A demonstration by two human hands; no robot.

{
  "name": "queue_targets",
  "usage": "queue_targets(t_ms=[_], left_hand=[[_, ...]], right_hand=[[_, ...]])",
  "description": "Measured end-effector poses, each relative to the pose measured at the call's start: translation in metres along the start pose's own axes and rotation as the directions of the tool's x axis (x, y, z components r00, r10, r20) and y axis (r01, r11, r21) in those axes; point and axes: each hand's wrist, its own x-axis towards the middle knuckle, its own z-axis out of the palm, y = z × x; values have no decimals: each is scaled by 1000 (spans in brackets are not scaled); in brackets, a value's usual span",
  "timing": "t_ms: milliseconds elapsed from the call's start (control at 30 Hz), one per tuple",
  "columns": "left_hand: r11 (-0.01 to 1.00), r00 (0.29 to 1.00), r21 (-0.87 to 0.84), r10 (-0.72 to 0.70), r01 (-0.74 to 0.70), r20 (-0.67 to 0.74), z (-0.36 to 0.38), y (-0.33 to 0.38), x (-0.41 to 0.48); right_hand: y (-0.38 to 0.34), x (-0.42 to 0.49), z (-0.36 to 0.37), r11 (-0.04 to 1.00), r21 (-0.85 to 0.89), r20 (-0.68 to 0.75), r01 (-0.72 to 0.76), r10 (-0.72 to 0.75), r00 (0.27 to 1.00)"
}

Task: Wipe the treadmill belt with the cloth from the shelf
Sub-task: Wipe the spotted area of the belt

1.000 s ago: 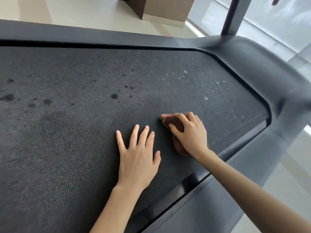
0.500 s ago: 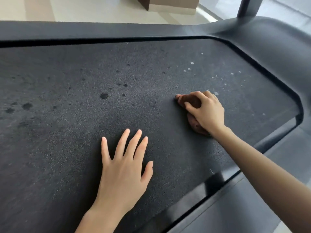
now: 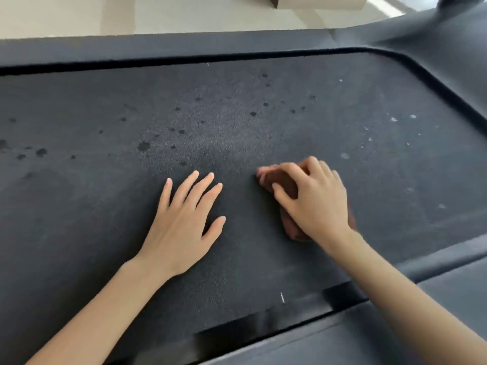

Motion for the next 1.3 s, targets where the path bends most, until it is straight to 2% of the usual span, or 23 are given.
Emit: queue_targets(t_ms=[133, 267, 333, 433, 567, 700, 800, 867, 1000, 1067, 1133, 1233, 1300], left_hand=[[999, 1000, 33, -6, 6, -2, -3, 2, -2], [1000, 1000, 19, -14, 14, 3, -3, 5, -2], [1000, 1000, 26, -11, 11, 11, -4, 4, -2], [1000, 1000, 9, -20, 20, 13, -3, 4, 0], [1000, 1000, -18, 22, -22, 0, -1, 7, 9], [997, 998, -54, 45, -46, -34, 4, 8, 12], [996, 998, -79, 26, -31, -59, 7, 7, 12], [996, 996, -80, 28, -35, -84, 11, 7, 13], [994, 992, -98, 41, -53, -122, 15, 5, 17], [995, 996, -88, 33, -41, -88, 14, 5, 18], [994, 997, -109, 18, -26, -71, 12, 6, 17], [992, 998, -122, 33, -39, -53, 10, 5, 15], [992, 998, -117, 36, -42, -50, 10, 3, 13]], right_hand=[[-28, -74, -24, 991, 79, 38, 112, -116, 993], [-12, -69, -22, 985, 113, 53, 129, -136, 989], [9, -58, -21, 992, 107, 36, 61, -66, 997], [57, -36, -23, 992, 43, 4, -117, 117, 993], [119, 0, -27, 935, -55, 11, -350, 352, 936], [122, 19, -22, 888, -161, -27, -430, 431, 902], [101, 22, -16, 886, -197, -29, -421, 424, 905], [77, 25, -10, 915, -170, -17, -366, 368, 930], [3, 31, 18, 989, -94, -86, -116, 108, 990], [-30, 33, 29, 999, -42, -52, 14, -16, 999], [-38, 35, 31, 997, -8, -9, 82, -82, 997], [-3, 35, 21, 999, -3, -10, 34, -34, 999], [38, 39, 9, 993, -45, 49, -109, 112, 993]])
